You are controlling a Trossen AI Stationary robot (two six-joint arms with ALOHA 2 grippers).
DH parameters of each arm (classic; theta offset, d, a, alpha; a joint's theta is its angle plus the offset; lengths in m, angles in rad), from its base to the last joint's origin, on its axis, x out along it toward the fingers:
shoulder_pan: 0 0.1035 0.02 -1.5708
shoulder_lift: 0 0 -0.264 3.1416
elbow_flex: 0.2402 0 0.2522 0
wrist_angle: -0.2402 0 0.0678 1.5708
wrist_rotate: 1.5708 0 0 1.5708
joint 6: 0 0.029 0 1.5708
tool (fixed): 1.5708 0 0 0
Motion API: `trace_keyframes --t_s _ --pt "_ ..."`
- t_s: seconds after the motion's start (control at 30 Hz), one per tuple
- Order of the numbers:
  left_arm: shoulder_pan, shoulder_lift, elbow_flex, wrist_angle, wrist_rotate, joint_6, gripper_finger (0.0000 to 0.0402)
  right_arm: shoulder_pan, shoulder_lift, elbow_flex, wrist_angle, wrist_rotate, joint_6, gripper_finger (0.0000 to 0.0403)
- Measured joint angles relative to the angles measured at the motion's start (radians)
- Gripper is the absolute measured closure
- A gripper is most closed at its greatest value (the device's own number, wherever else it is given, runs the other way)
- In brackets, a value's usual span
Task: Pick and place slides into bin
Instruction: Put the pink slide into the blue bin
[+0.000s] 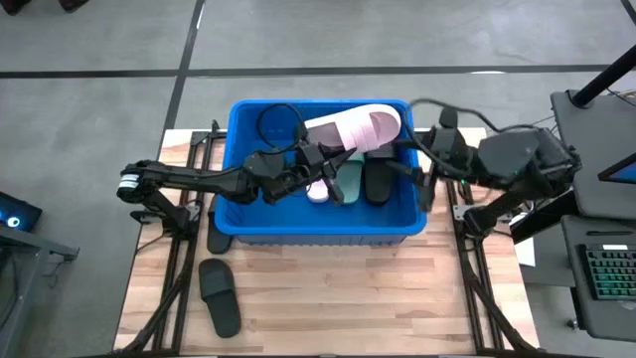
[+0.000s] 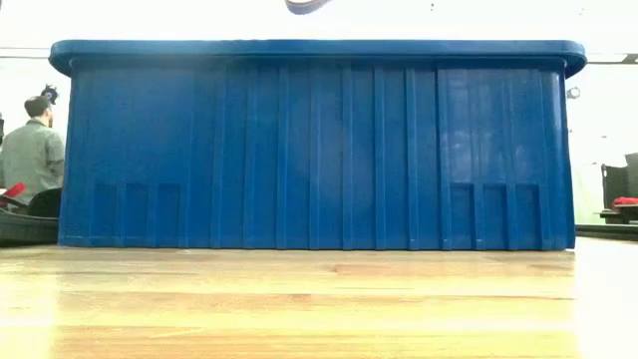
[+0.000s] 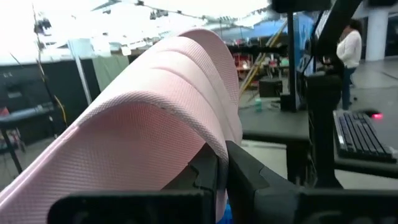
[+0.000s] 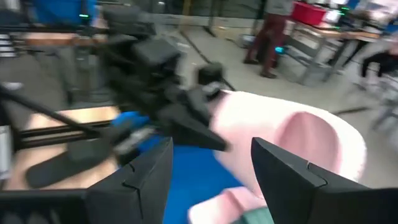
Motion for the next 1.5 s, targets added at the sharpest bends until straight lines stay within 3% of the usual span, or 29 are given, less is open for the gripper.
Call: trace_keyframes --t_s 0.1,0.27,0.53,1.3,1.5 --pt "0.0 0.0 0.001 0.031 0.001 0.014 0.0401 -0.05 0.004 0.0 -0.009 -0.011 -0.009 0.0197" --pt "0.0 0.0 0.004 0.09 0.009 0.052 0.0401 -0.136 0.019 0.0 0.012 -0.14 -0.019 0.0198" --pt "0.0 -0.001 0.001 0.104 0.042 0.061 0.0401 -0.206 0.057 0.0 0.013 -0.149 -0.034 0.0198" --pt "-0.001 -0.012 0.005 0.147 0.084 0.087 0.0401 -0.213 0.058 0.034 -0.045 -0.149 -0.021 0.0197" --pt "0.0 -0.011 0.005 0.211 0.135 0.085 0.0401 -0.212 0.06 0.031 -0.041 -0.149 -0.044 0.0197"
